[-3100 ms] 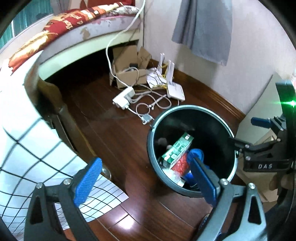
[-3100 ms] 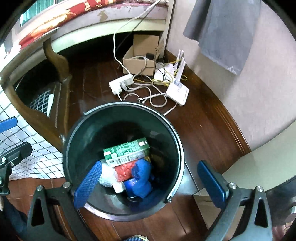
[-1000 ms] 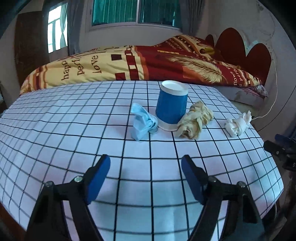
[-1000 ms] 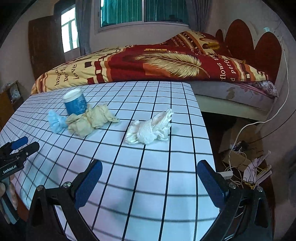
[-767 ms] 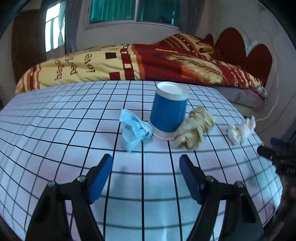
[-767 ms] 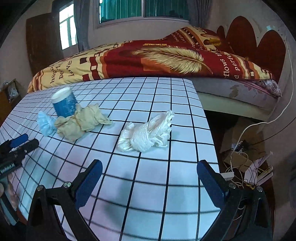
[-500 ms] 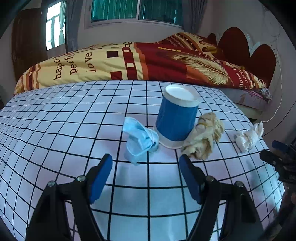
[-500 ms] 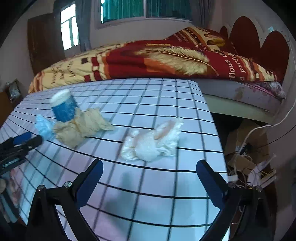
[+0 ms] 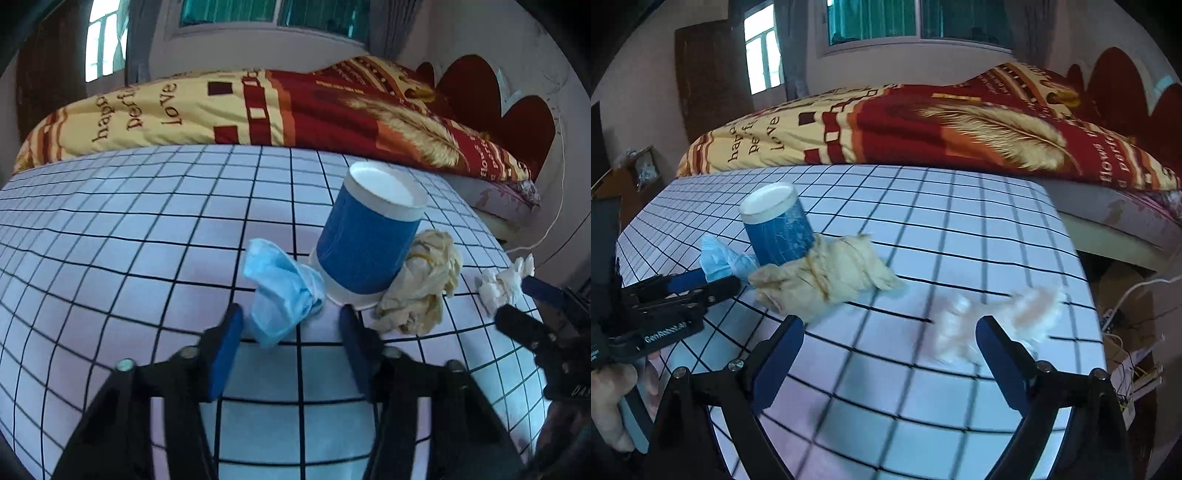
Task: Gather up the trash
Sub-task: 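Grasp the light-blue wrapper with the left tool while the right tool grasps the tan paper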
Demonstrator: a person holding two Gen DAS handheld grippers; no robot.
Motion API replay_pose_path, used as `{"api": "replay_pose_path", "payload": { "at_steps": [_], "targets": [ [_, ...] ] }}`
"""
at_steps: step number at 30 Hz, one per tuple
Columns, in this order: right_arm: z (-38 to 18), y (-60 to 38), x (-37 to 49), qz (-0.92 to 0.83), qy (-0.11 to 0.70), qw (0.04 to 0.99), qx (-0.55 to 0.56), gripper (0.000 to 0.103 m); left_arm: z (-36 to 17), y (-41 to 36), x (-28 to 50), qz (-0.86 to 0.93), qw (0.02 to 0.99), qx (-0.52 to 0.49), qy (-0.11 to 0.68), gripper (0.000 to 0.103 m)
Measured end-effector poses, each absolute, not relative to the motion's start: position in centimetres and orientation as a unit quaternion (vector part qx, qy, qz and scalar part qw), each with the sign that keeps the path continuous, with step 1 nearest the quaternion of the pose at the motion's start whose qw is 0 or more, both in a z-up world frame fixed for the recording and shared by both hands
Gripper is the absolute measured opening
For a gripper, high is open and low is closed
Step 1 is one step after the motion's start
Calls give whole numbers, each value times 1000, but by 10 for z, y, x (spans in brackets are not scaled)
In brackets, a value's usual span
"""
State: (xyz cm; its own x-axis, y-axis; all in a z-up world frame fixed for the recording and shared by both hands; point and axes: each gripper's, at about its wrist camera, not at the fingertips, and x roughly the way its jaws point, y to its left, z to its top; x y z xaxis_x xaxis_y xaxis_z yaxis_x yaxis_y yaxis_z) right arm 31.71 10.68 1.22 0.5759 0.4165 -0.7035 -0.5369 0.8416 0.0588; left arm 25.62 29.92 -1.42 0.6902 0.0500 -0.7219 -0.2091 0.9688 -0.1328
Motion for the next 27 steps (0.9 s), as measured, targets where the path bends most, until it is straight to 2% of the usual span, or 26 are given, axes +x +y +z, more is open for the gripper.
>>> {"api": "replay_pose_path", "payload": {
  "at_steps": [2, 11, 19, 22, 25, 27],
  "targets": [
    [10, 117, 319, 279, 376, 880, -81, 95, -17, 300, 262, 56, 910, -104, 397, 12],
    [1, 158, 319, 313, 382, 865, -89, 95, -11, 328, 226, 97, 916, -111, 372, 10],
    [-16, 195, 339, 311, 426, 847, -62, 94, -15, 332, 219, 96, 913, -119, 379, 10],
    [-18, 189, 342, 307, 433, 846, -58, 49, -14, 329, 216, 92, 914, -117, 379, 10],
    [-16, 174, 336, 312, 428, 846, -56, 34, -12, 322, 211, 87, 917, -111, 374, 10],
    [-13, 165, 330, 317, 423, 847, -54, 29, -10, 314, 206, 82, 920, -105, 369, 10]
  ]
}}
